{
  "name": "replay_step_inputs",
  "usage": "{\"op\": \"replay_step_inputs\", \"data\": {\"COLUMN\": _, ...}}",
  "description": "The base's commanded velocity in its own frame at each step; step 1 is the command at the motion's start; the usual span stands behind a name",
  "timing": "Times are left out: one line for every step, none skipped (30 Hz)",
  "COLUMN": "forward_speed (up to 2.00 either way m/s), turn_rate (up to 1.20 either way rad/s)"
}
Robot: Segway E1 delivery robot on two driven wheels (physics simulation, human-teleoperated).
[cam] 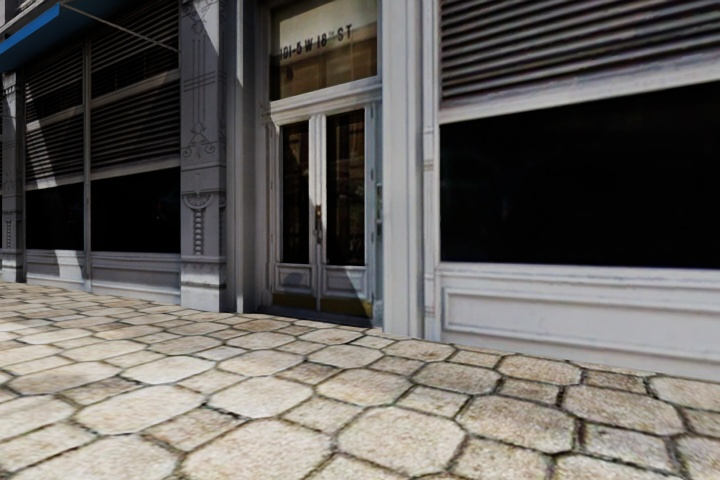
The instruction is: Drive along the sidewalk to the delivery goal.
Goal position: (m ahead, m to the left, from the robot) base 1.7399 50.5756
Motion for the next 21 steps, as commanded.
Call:
{"op": "replay_step_inputs", "data": {"forward_speed": 0.00, "turn_rate": 0.00}}
{"op": "replay_step_inputs", "data": {"forward_speed": 0.00, "turn_rate": 0.00}}
{"op": "replay_step_inputs", "data": {"forward_speed": 0.00, "turn_rate": 0.00}}
{"op": "replay_step_inputs", "data": {"forward_speed": 0.00, "turn_rate": 0.00}}
{"op": "replay_step_inputs", "data": {"forward_speed": 0.00, "turn_rate": 0.00}}
{"op": "replay_step_inputs", "data": {"forward_speed": 0.00, "turn_rate": 0.00}}
{"op": "replay_step_inputs", "data": {"forward_speed": 0.00, "turn_rate": 0.00}}
{"op": "replay_step_inputs", "data": {"forward_speed": 0.00, "turn_rate": 0.00}}
{"op": "replay_step_inputs", "data": {"forward_speed": 0.00, "turn_rate": 0.00}}
{"op": "replay_step_inputs", "data": {"forward_speed": 0.00, "turn_rate": 0.00}}
{"op": "replay_step_inputs", "data": {"forward_speed": 0.00, "turn_rate": 0.00}}
{"op": "replay_step_inputs", "data": {"forward_speed": 0.00, "turn_rate": 0.00}}
{"op": "replay_step_inputs", "data": {"forward_speed": 0.00, "turn_rate": 0.00}}
{"op": "replay_step_inputs", "data": {"forward_speed": 0.00, "turn_rate": 0.00}}
{"op": "replay_step_inputs", "data": {"forward_speed": 0.00, "turn_rate": 0.00}}
{"op": "replay_step_inputs", "data": {"forward_speed": 0.00, "turn_rate": 0.00}}
{"op": "replay_step_inputs", "data": {"forward_speed": 0.00, "turn_rate": 0.00}}
{"op": "replay_step_inputs", "data": {"forward_speed": 0.00, "turn_rate": 0.00}}
{"op": "replay_step_inputs", "data": {"forward_speed": 0.00, "turn_rate": 0.00}}
{"op": "replay_step_inputs", "data": {"forward_speed": 0.00, "turn_rate": 0.00}}
{"op": "replay_step_inputs", "data": {"forward_speed": 0.00, "turn_rate": 0.00}}
